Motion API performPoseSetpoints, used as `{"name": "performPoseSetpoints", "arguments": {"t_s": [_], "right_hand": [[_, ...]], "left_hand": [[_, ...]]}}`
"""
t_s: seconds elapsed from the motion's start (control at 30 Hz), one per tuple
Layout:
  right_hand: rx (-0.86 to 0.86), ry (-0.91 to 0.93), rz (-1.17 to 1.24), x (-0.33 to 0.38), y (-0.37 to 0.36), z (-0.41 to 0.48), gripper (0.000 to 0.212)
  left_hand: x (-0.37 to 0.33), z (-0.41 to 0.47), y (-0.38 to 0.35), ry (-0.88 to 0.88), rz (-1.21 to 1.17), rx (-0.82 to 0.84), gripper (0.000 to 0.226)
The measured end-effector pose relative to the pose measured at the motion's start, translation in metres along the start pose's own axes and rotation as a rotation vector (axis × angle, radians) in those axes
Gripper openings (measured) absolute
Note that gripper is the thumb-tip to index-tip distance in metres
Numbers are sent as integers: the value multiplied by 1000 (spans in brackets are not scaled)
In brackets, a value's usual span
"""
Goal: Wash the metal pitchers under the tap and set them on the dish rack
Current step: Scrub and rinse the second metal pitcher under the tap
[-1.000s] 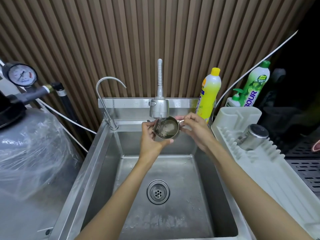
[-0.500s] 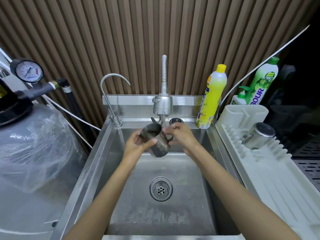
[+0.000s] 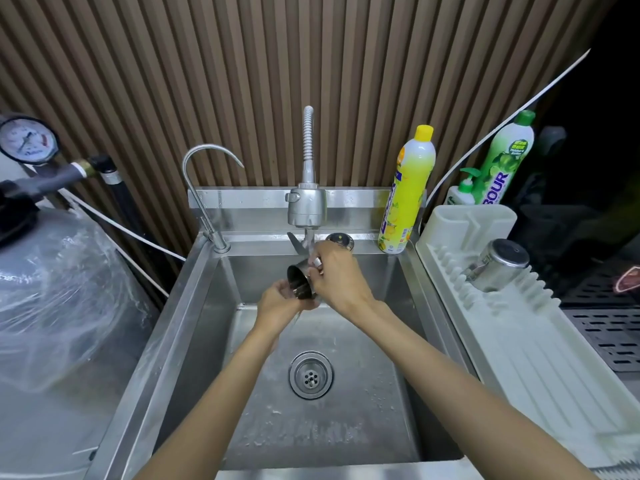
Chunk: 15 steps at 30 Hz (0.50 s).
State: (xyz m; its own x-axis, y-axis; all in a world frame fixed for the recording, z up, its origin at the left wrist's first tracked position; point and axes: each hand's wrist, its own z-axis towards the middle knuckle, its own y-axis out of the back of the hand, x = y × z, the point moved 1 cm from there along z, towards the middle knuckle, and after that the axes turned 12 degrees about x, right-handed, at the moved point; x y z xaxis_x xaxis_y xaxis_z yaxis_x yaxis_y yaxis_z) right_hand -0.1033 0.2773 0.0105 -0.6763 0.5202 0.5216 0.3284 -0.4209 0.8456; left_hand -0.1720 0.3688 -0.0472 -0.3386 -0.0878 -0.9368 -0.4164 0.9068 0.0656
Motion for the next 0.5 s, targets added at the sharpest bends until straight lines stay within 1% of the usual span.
{"name": "performPoseSetpoints", "arguments": {"t_s": [0.07, 0.17, 0.23, 0.33, 0.37, 0.43, 0.5], "right_hand": [[18, 92, -72, 7, -2, -2, 17], [45, 190, -162, 15, -12, -7, 21], [25, 279, -201, 17, -20, -11, 23], [-20, 351, -221, 16, -27, -13, 25], [-22, 358, -219, 16, -28, -14, 26], [-29, 370, -222, 17, -26, -14, 28], [-32, 376, -219, 16, -23, -14, 30]], "left_hand": [[1, 0, 1, -3, 6, -1, 43], [2, -3, 3, -2, 56, -26, 24], [4, -7, 3, 16, 90, -52, 14], [7, -11, 5, 53, 127, -62, 41], [8, -12, 5, 53, 129, -63, 46], [9, -12, 5, 43, 109, -60, 50], [8, -11, 5, 28, 66, -39, 42]]}}
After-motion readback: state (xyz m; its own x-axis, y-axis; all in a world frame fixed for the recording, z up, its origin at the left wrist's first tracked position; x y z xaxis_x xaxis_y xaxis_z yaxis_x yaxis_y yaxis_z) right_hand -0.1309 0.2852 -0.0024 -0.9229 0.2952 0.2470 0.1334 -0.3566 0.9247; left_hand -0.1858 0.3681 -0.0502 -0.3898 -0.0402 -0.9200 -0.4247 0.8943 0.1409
